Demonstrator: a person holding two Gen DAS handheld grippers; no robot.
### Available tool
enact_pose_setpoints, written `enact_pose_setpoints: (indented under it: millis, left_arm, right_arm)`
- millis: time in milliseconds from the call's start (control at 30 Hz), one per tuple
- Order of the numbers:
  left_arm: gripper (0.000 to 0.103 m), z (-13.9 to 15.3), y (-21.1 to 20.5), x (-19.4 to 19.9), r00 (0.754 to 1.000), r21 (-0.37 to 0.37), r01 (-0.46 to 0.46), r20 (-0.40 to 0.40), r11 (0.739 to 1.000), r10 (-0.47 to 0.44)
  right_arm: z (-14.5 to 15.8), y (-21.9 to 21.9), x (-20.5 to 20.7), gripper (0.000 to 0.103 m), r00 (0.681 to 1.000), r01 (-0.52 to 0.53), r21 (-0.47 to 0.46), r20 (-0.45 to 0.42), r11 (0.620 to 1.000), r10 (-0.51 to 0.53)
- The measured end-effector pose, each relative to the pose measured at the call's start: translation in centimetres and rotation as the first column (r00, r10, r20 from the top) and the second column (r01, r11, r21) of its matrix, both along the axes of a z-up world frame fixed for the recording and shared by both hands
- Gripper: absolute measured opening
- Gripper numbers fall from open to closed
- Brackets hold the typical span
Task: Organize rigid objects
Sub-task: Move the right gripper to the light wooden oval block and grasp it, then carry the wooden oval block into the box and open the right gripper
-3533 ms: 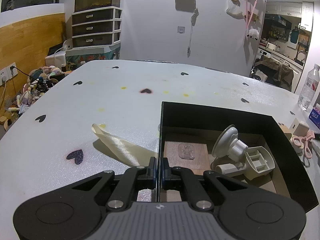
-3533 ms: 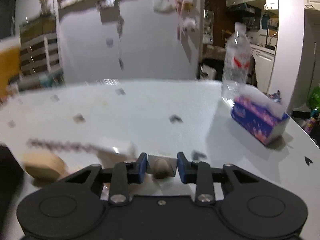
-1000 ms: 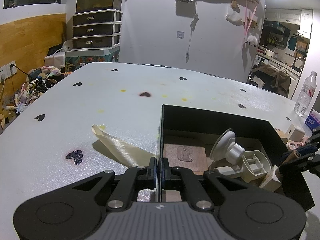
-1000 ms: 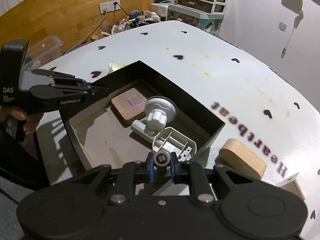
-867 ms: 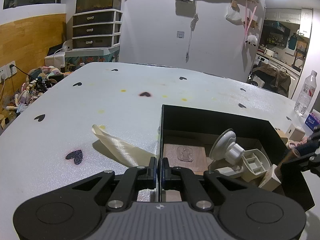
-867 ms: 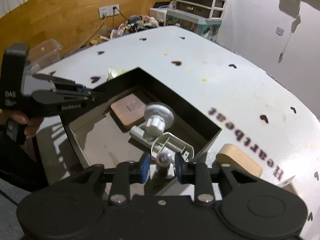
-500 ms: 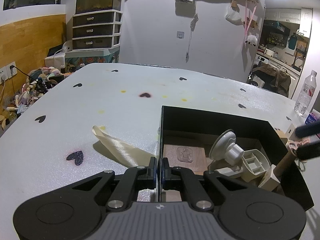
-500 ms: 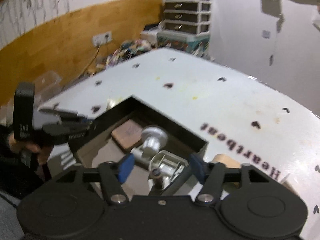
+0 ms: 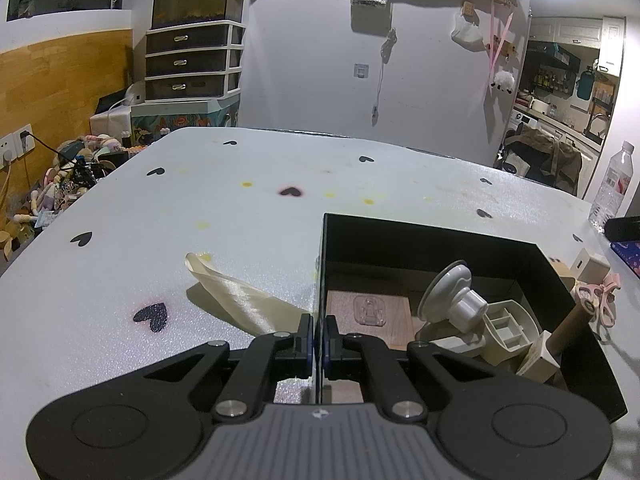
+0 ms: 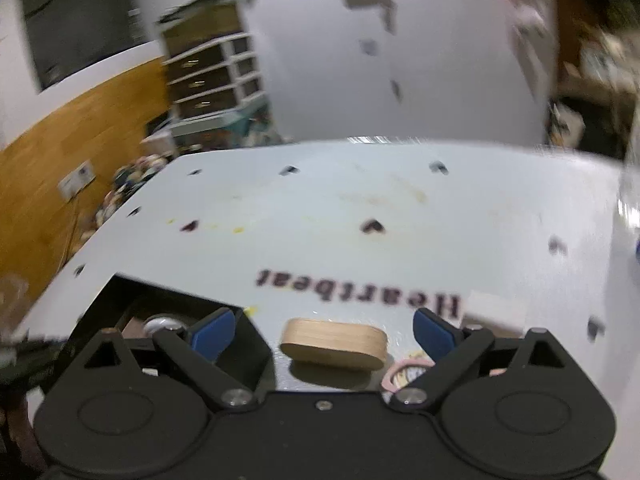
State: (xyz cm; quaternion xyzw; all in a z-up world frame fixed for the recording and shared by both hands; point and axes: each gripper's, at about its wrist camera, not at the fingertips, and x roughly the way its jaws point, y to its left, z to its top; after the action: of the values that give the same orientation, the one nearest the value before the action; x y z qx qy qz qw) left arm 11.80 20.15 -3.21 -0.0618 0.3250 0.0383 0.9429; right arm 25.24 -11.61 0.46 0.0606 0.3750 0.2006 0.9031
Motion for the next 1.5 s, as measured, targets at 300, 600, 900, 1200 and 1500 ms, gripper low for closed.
enact_pose_setpoints:
  millis: [300,600,900,1200,1500]
  left_arm:
    - [0.004,0.0,0.0,0.0,1.0,0.001,0.0,0.0,1.0,0.0]
    - [0.004,0.0,0.0,0.0,1.0,0.0,0.0,0.0,1.0,0.0]
    - [0.004,0.1,0.1,0.0,1.0,0.002,0.001,0.001,1.0,-0.001]
    - [0.004,0.2,0.2,0.0,1.0,-0.007,-0.003,0.003,1.0,0.003]
    - [0.006,0.4,0.9,0.2,1.0,-0.052,0.003,0.006,0.999,-0.003]
  right_arm:
    - [-2.9,1.2,3.9,0.092,0.99,0.032,0.023,-0.139,0.999,-0.028]
    - [-4.8,3.2,5.9,0.092,0.973,0.006,-0.053,-0.23,0.999,-0.018]
    - [-5.3,2.3,5.8,0.087,0.969,0.012,-0.03,-0.247,0.999,-0.019]
    - [1.3,3.8,1.8,0.087,0.991,-0.105,0.089,-0.078,0.991,0.112]
    - [3.8,11.8,-2.8,0.087,0.869,-0.49,0.057,-0.036,0.87,0.493]
